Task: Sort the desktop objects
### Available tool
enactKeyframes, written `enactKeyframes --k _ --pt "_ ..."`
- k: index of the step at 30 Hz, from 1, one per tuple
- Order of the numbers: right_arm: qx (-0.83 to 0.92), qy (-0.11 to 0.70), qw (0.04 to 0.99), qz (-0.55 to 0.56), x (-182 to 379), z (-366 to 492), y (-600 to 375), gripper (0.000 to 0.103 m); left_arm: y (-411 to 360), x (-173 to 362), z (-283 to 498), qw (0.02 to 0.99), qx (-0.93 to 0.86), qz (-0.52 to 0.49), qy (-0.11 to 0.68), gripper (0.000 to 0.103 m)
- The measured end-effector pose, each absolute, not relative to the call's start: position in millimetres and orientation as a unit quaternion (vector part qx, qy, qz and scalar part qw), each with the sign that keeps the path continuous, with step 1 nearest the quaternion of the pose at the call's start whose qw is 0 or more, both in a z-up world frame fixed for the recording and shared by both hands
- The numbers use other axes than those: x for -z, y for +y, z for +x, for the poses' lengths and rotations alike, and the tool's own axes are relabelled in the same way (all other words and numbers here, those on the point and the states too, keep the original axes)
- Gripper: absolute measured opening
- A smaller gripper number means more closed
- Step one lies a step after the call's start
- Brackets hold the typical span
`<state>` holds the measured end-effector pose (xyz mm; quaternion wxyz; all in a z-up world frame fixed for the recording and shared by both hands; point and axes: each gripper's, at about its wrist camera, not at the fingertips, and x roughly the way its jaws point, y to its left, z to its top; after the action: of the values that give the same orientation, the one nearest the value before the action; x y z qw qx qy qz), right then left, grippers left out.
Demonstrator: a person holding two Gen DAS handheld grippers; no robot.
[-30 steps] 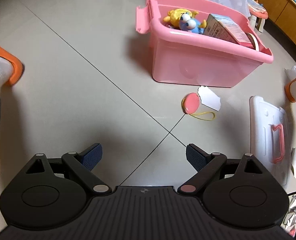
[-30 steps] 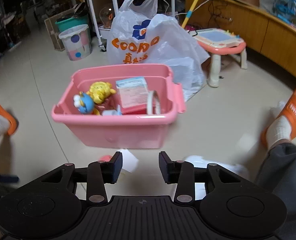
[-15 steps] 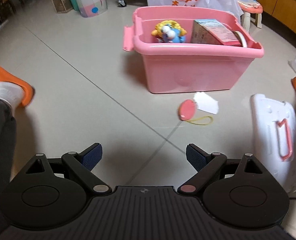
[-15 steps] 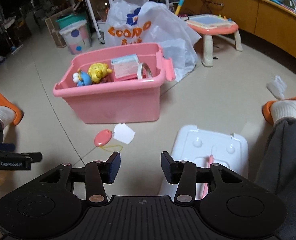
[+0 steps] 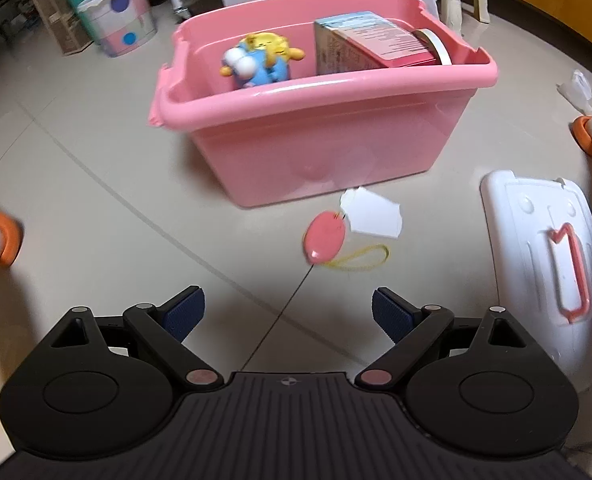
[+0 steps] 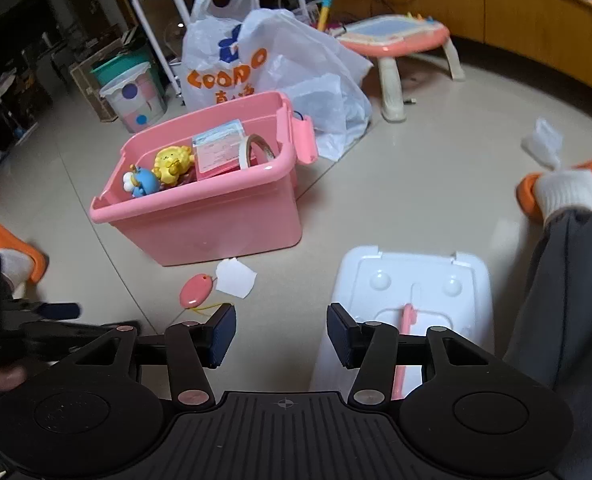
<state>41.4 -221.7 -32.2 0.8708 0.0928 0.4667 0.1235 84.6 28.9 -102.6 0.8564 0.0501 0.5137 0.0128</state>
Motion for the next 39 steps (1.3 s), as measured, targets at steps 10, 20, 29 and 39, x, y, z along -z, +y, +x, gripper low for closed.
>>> enactKeyframes --k 10,20,29,39 --pt "-0.121 0.488 0.855 0.125 38 53 -232 0.047 13 137 133 0.860 0.034 0.078 0.504 0.093" --pt "-0.128 0.506 0.843 0.128 47 63 -227 0.048 9 176 157 0.846 0.035 0.087 0.524 0.082" --pt "-0.130 0.511 0.843 0.110 49 64 -219 0.049 19 198 164 0.834 0.044 0.058 0.547 0.067" --pt "-0.128 0.519 0.837 0.118 55 66 -219 0.054 29 199 155 0.842 0.060 0.026 0.535 0.038"
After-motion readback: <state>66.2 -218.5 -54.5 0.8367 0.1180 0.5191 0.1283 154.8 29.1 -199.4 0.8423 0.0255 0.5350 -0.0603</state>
